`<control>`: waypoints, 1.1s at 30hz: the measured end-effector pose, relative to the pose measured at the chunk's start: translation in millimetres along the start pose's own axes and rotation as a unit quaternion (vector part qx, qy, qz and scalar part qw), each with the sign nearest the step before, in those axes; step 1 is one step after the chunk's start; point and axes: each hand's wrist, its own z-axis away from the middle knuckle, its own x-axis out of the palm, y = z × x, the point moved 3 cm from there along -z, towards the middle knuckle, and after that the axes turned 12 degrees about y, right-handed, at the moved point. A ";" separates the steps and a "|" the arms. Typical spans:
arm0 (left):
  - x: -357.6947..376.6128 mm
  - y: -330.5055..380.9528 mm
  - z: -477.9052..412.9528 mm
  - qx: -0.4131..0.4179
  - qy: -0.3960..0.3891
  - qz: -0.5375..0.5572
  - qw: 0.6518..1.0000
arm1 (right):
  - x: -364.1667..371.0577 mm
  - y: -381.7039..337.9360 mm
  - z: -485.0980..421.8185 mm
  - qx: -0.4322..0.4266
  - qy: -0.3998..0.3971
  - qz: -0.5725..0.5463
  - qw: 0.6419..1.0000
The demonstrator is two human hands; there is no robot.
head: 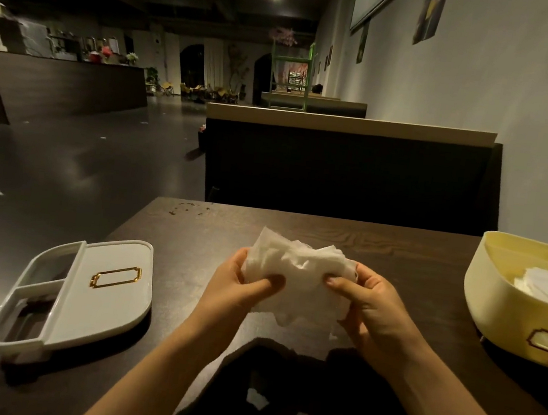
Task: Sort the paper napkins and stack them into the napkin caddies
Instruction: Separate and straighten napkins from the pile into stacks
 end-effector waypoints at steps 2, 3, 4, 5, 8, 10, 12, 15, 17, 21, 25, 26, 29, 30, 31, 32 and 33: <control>-2.2 0.2 -1.5 0.026 0.008 -0.056 0.998 | -0.8 0.8 -0.3 -0.007 0.007 0.021 1.000; -3.0 -0.9 -1.8 0.026 0.004 -0.073 0.997 | -1.5 2.8 -1.0 -0.011 0.011 0.034 0.999; -2.1 -0.3 -0.5 0.025 -0.006 -0.089 0.996 | -2.3 4.1 -1.5 -0.017 0.018 0.055 0.998; -1.4 -1.9 0.9 0.024 -0.014 -0.110 0.994 | -2.9 7.8 -2.6 -0.023 0.026 0.082 0.996; 4.8 -4.4 8.1 0.032 -0.020 -0.159 0.987 | -2.8 16.3 -2.8 -0.024 0.042 0.151 0.987; 11.9 -5.1 13.5 0.039 -0.002 -0.168 0.985 | -1.8 18.2 -1.3 -0.008 0.048 0.134 0.990; 18.0 -8.8 15.1 0.025 0.030 -0.146 0.988 | -0.2 19.0 -2.0 0.001 0.077 0.098 0.992; 25.2 -14.2 17.3 0.009 0.100 -0.135 0.986 | 3.4 25.0 -4.8 -0.003 0.152 0.080 0.985; 30.9 -16.6 18.6 0.008 0.140 -0.144 0.980 | 6.9 29.6 -6.9 -0.022 0.202 0.103 0.974; 34.6 -14.1 18.5 0.012 0.209 -0.148 0.967 | 12.5 35.6 -11.1 -0.057 0.261 0.140 0.953; 36.5 -15.5 14.4 0.009 0.232 -0.160 0.959 | 10.1 37.4 -14.1 -0.083 0.282 0.158 0.942; 37.0 -15.8 13.3 0.008 0.230 -0.161 0.960 | 9.1 38.5 -16.1 -0.090 0.279 0.163 0.942; 37.5 -15.8 10.9 0.012 0.229 -0.150 0.962 | 8.2 38.5 -19.7 -0.108 0.282 0.177 0.937; 37.6 -15.6 11.2 0.011 0.230 -0.143 0.963 | 8.1 38.3 -20.3 -0.112 0.285 0.180 0.935; 37.4 -15.8 11.3 0.008 0.233 -0.139 0.962 | 8.5 37.0 -20.2 -0.119 0.289 0.187 0.931; 36.4 -16.9 10.8 0.007 0.236 -0.139 0.962 | 8.5 35.8 -20.1 -0.130 0.292 0.199 0.926; 35.0 -18.4 10.2 0.006 0.240 -0.142 0.960 | 8.5 34.6 -19.3 -0.141 0.297 0.211 0.921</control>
